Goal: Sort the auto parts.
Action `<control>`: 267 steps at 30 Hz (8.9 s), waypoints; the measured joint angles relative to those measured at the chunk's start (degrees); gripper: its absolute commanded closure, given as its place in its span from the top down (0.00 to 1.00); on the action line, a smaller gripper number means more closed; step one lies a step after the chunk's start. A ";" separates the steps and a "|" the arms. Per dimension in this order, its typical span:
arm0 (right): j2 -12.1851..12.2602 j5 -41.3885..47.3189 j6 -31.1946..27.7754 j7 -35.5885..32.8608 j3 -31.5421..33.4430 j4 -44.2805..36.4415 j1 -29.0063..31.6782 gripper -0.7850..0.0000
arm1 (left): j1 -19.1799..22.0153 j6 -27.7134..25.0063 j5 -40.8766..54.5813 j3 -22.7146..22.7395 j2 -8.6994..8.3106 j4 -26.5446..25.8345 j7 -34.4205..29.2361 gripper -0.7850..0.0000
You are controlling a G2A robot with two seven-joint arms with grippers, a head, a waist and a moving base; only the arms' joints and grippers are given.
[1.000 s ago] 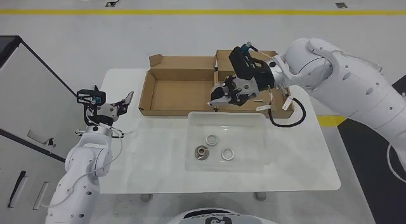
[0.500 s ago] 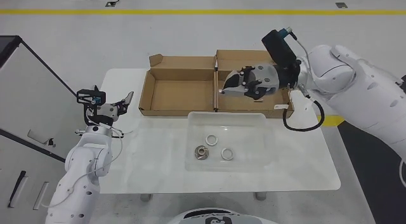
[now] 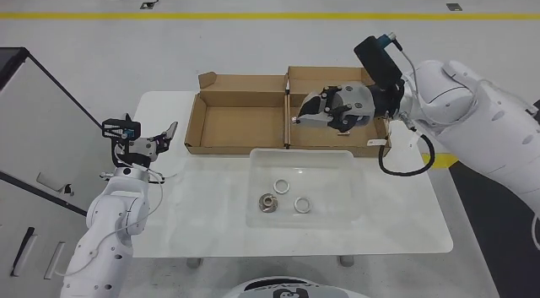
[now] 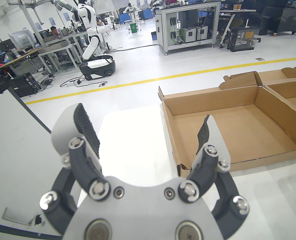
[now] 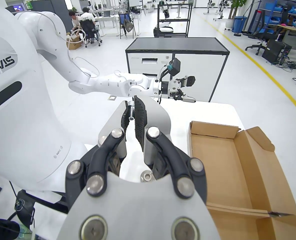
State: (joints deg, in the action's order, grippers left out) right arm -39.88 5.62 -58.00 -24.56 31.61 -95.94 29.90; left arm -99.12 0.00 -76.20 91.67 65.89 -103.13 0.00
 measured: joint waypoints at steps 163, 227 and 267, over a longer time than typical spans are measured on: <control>-18.36 37.43 0.00 -13.62 24.34 -14.85 27.09 0.00 | 0.00 0.00 0.00 0.00 0.00 0.00 0.00 1.00; -13.44 10.34 14.15 -35.90 28.83 18.83 2.79 0.00 | 0.00 0.00 0.00 0.00 0.00 0.00 0.00 1.00; -26.66 -31.79 4.60 -26.35 -21.87 54.24 -22.35 0.00 | 0.00 0.00 0.00 0.00 0.00 0.00 0.00 1.00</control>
State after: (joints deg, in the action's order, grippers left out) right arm -66.54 -26.17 -53.40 -50.91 9.74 -41.71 7.55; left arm -99.12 0.00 -76.20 91.67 65.89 -103.13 0.00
